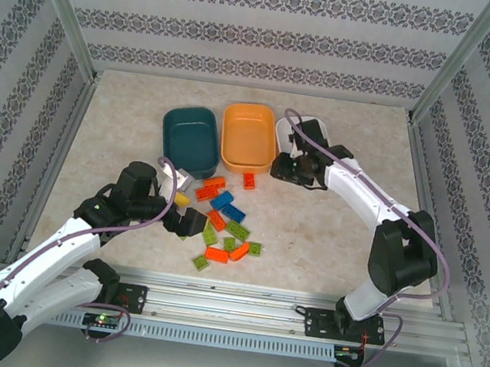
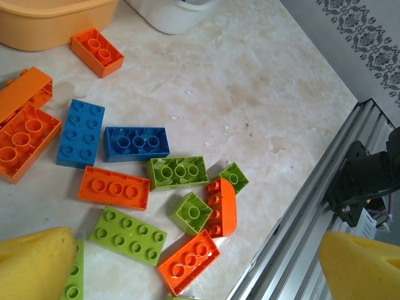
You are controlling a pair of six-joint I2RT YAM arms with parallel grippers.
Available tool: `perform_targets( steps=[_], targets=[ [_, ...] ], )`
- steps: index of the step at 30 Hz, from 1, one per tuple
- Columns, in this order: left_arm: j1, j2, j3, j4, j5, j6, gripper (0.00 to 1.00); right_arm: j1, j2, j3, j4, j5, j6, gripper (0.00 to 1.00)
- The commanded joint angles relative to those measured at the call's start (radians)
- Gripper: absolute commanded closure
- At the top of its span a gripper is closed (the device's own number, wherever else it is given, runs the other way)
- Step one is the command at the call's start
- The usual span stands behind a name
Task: Sort the legos into containers by color
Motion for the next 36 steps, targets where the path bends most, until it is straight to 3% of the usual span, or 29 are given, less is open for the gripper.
perform_targets(
  steps=[1,20,23,29,36],
  targets=[
    [-0.016,-0.018,0.02,-0.022,-0.023,0.022,0.0,-0.004,0.068,0.129,-0.026,-0.02,-0.038,0.65],
    [-0.015,0.007,0.021,-0.035,-0.058,0.04,0.0,-0.007,0.76,0.925,-0.087,-0.014,-0.147,0.65],
    [-0.015,0.015,0.023,-0.036,-0.058,0.042,0.0,-0.004,0.849,1.055,-0.139,-0.021,-0.147,0.61],
    [-0.015,0.017,0.026,-0.04,-0.065,0.045,0.0,0.003,0.896,1.136,-0.157,-0.015,-0.139,0.49],
    [-0.015,-0.007,0.027,-0.045,-0.084,0.049,0.0,0.01,0.794,1.094,-0.179,-0.016,-0.137,0.4]
  ],
)
